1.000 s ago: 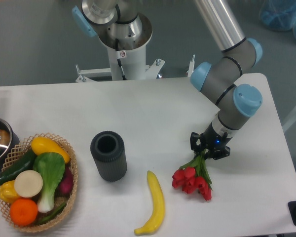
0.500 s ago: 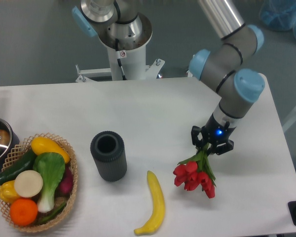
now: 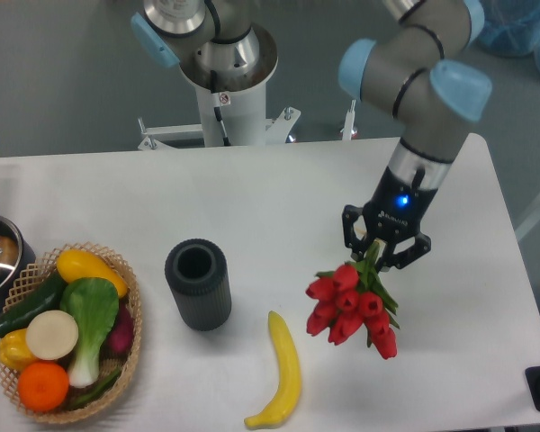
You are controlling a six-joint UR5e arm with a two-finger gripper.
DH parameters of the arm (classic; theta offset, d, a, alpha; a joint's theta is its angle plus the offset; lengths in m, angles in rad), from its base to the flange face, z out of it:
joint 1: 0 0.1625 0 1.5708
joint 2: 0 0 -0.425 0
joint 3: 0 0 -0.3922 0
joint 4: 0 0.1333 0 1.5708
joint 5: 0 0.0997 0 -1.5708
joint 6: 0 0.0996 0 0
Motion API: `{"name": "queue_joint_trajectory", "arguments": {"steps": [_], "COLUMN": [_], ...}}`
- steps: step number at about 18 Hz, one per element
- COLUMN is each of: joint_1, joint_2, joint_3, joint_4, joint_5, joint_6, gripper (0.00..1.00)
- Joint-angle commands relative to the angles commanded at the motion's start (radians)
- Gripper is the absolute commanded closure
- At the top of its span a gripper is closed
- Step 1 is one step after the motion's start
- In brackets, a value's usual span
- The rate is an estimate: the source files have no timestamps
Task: Pick up the flowers from the table
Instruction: 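Lift the held tulip bunch up off the table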
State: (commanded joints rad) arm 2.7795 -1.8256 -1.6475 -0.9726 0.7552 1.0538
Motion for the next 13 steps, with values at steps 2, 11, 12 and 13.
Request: {"name": "queue_joint_trajectory", "arguments": {"steps": [2, 11, 12, 13], "joint_1": [0.006, -0.001, -0.001, 0.0], "joint_2": [0.018, 0.046, 0.045, 0.045], "joint_3": [0.0, -0.017, -0.017, -0.018], "joint_4": [0.0, 0.002, 0.002, 0.003], "joint_5": [-0.094, -0.371, -0.394, -0.413], "joint_6": [-0.001, 0.0, -0.002, -0.003], "gripper": [0.67, 0.67, 0.67, 0.67]}}
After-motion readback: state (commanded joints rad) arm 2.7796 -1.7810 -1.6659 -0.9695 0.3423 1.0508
